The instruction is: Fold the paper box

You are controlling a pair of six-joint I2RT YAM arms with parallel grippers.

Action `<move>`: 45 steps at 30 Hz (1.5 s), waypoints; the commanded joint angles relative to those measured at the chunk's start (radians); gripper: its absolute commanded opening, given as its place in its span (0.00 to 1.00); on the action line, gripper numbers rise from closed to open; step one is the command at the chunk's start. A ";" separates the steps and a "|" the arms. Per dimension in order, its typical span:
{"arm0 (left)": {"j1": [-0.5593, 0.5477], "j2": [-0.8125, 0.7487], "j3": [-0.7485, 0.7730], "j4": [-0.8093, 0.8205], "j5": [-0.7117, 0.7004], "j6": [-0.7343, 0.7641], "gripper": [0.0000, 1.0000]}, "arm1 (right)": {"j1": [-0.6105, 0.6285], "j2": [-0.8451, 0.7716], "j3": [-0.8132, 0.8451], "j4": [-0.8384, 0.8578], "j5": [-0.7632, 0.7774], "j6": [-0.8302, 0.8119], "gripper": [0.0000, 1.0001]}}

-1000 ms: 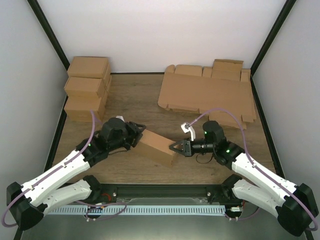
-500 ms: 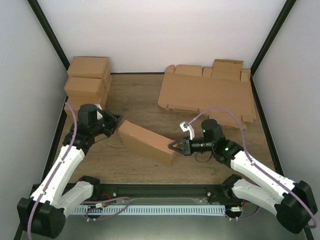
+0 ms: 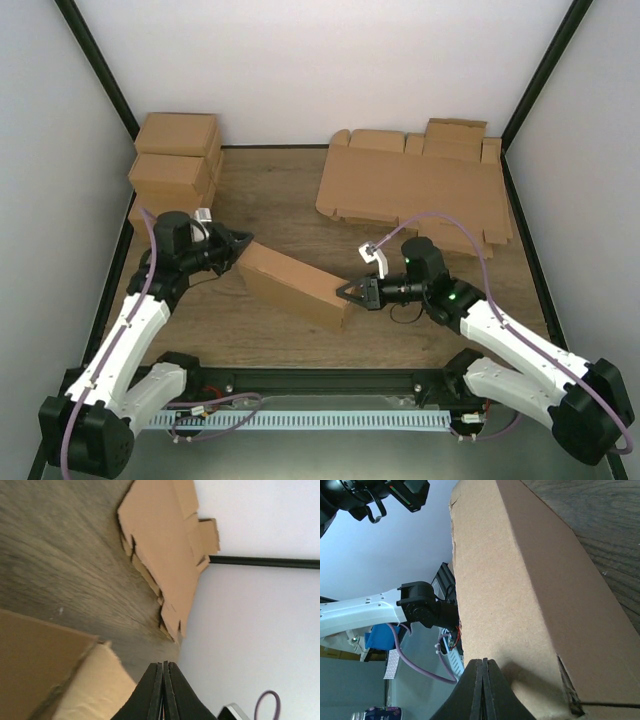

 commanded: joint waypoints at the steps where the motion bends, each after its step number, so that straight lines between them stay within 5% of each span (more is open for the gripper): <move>1: 0.006 -0.010 0.009 0.041 0.061 0.026 0.04 | -0.002 0.029 -0.008 -0.113 0.066 -0.024 0.01; 8: 0.006 -0.060 -0.221 0.119 -0.003 0.006 0.04 | -0.002 0.030 -0.022 -0.103 0.059 -0.018 0.01; 17: 0.003 -0.069 -0.031 0.020 0.005 0.046 0.04 | -0.002 0.029 -0.001 -0.122 0.062 -0.033 0.01; 28: 0.002 -0.113 -0.239 0.008 -0.025 0.069 0.04 | -0.002 0.052 0.015 -0.130 0.049 -0.066 0.01; 33: 0.001 -0.117 -0.077 -0.125 -0.080 0.124 0.05 | -0.001 0.067 0.037 -0.149 0.033 -0.080 0.01; 40: 0.001 -0.068 0.220 -0.284 -0.115 0.204 0.24 | 0.003 0.092 0.028 -0.185 -0.065 -0.099 0.01; 45: 0.001 -0.046 0.326 -0.330 -0.126 0.227 0.28 | 0.099 0.083 0.055 -0.243 -0.094 -0.114 0.01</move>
